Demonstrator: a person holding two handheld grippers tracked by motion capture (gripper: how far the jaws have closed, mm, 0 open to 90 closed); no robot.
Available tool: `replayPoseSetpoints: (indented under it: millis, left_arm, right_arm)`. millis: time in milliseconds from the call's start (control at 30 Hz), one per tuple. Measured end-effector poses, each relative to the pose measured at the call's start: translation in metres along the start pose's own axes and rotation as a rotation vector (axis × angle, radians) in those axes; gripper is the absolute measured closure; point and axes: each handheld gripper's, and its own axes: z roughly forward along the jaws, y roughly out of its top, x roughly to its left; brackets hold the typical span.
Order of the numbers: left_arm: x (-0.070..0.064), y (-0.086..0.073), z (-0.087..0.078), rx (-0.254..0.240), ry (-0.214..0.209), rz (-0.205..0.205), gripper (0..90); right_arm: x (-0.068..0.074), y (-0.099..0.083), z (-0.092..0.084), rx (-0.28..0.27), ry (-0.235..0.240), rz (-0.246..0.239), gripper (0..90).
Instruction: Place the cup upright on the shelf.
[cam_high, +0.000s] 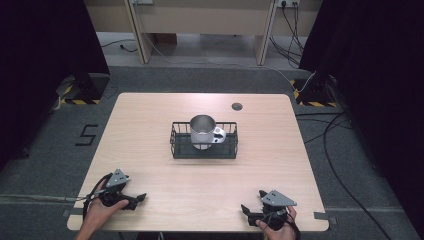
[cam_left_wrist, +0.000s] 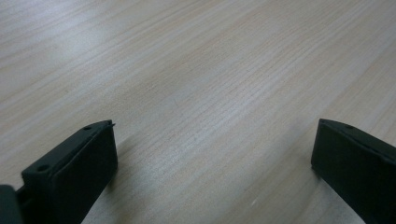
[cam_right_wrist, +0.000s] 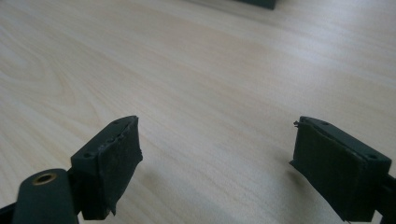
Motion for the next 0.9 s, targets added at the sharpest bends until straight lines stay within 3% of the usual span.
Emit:
replayPoseSetpoints:
  millis: [133, 433, 900]
  left_arm:
    - [0.0000, 0.0000, 0.0000, 0.000, 0.000, 0.001, 0.0]
    - [0.0000, 0.0000, 0.0000, 0.000, 0.000, 0.000, 0.0]
    - [0.0000, 0.0000, 0.0000, 0.000, 0.000, 0.000, 0.0]
  right_arm:
    - [0.0026, -0.0038, 0.0031, 0.003, -0.029, -0.043, 14.0]
    - [0.0028, -0.0082, 0.0037, -0.030, -0.030, -0.043, 12.6]
    - [0.0030, -0.0085, 0.0040, -0.034, -0.031, -0.041, 12.4]
